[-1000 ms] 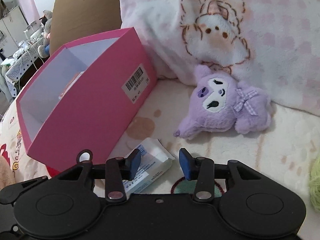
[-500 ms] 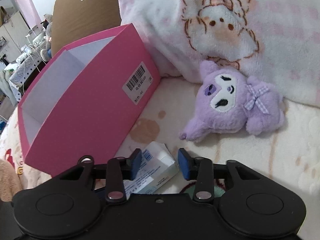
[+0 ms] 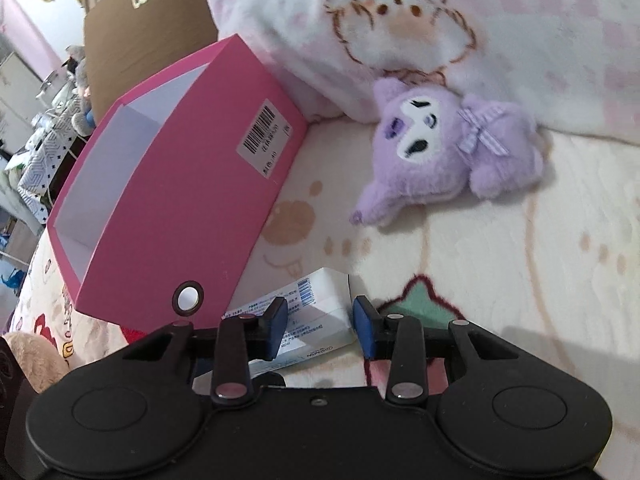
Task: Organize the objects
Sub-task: 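Close the left gripper on the white packet while the right gripper approaches it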
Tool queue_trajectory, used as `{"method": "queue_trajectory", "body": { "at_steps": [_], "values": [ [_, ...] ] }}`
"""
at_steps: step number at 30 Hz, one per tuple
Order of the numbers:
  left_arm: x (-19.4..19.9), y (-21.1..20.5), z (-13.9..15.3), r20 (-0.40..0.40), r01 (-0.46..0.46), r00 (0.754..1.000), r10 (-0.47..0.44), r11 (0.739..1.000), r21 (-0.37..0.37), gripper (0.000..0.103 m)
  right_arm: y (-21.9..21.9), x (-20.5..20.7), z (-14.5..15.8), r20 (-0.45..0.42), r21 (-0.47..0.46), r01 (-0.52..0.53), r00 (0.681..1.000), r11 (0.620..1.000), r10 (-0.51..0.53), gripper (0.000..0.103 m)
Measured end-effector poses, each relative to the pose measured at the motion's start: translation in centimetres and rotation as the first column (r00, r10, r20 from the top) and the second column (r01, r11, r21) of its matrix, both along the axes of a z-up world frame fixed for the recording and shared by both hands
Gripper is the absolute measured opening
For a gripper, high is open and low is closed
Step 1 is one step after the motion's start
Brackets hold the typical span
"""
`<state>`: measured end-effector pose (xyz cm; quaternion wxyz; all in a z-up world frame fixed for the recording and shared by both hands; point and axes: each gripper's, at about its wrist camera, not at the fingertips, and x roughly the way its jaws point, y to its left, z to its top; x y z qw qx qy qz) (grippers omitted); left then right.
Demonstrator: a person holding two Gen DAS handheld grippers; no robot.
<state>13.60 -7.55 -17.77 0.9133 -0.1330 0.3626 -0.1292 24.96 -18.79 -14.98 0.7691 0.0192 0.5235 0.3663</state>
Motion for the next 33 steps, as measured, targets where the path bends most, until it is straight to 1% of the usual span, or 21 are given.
{"method": "queue_trajectory", "body": {
  "at_steps": [4, 6, 7, 10, 14, 15, 20, 22, 23, 24, 26, 27, 28, 29, 32, 33],
  "values": [
    [-0.2, -0.4, 0.0, -0.017, 0.043, 0.999, -0.043, 0.999, 0.002, 0.045, -0.1, -1.0, 0.4, -0.003, -0.052, 0.013, 1.0, 0.999, -0.013, 0.042],
    [0.0, -0.7, -0.1, -0.056, 0.089, 0.994, -0.089, 0.996, -0.005, 0.045, -0.2, -1.5, 0.5, -0.014, -0.091, 0.029, 0.999, 0.995, -0.031, 0.042],
    [0.0, -0.6, 0.0, -0.069, 0.101, 0.992, -0.103, 0.995, -0.024, 0.045, -0.5, -1.7, 0.5, -0.03, -0.103, 0.049, 0.998, 0.993, -0.052, 0.042],
    [0.3, 0.0, 0.2, -0.093, 0.131, 0.986, -0.137, 0.989, -0.072, 0.045, -1.6, -1.8, 0.1, -0.116, -0.105, 0.153, 0.979, 0.983, -0.165, 0.043],
    [-0.3, 0.1, 0.4, -0.11, 0.159, 0.979, -0.171, 0.981, -0.11, 0.044, -2.4, -2.9, 0.3, -0.14, -0.116, 0.203, 0.966, 0.972, -0.218, 0.043],
    [-0.5, 0.1, 0.4, -0.111, 0.163, 0.978, -0.175, 0.98, -0.111, 0.041, -2.7, -3.3, 0.4, -0.141, -0.119, 0.214, 0.963, 0.97, -0.229, 0.043],
    [-1.8, 0.4, 0.5, -0.153, 0.17, 0.971, -0.184, 0.98, -0.1, 0.041, -3.5, -5.1, 0.0, -0.187, -0.108, 0.267, 0.941, 0.958, -0.284, 0.043],
    [-2.1, 1.1, 0.5, -0.182, 0.16, 0.967, -0.178, 0.981, -0.111, 0.04, -3.7, -5.6, -0.3, -0.222, -0.088, 0.276, 0.931, 0.957, -0.289, 0.043],
    [-2.0, 1.4, 0.5, -0.211, 0.154, 0.961, -0.177, 0.981, -0.117, 0.038, -3.7, -5.7, -0.3, -0.237, -0.081, 0.278, 0.927, 0.957, -0.289, 0.042],
    [-2.0, 1.9, 0.3, -0.255, 0.151, 0.95, -0.18, 0.98, -0.128, 0.036, -3.8, -5.9, -0.4, -0.253, -0.077, 0.282, 0.922, 0.956, -0.292, 0.042],
    [-1.9, 2.8, 0.0, -0.308, 0.131, 0.933, -0.186, 0.973, -0.191, 0.034, -4.1, -6.3, -0.5, -0.277, -0.068, 0.308, 0.908, 0.949, -0.315, 0.041],
    [-1.9, 3.2, -0.1, -0.325, 0.125, 0.927, -0.189, 0.97, -0.209, 0.032, -4.3, -6.5, -0.3, -0.278, -0.064, 0.319, 0.904, 0.946, -0.324, 0.034],
    [-1.9, 3.5, 0.0, -0.334, 0.12, 0.923, -0.19, 0.968, -0.219, 0.031, -4.5, -6.9, -0.2, -0.269, -0.06, 0.338, 0.901, 0.939, -0.342, 0.03],
    [-1.9, 3.7, 0.1, -0.334, 0.115, 0.924, -0.186, 0.968, -0.221, 0.031, -4.5, -7.2, 0.0, -0.248, -0.054, 0.343, 0.905, 0.938, -0.346, 0.027],
    [-1.8, 3.8, 0.4, -0.308, 0.101, 0.938, -0.157, 0.977, -0.19, 0.03, -4.0, -8.1, 0.8, -0.197, -0.058, 0.311, 0.928, 0.949, -0.317, 0.025],
    [-1.7, 3.9, 0.3, -0.306, 0.093, 0.941, -0.145, 0.98, -0.177, 0.028, -3.7, -8.2, 0.9, -0.189, -0.062, 0.291, 0.936, 0.955, -0.298, 0.025]
  ]
}}
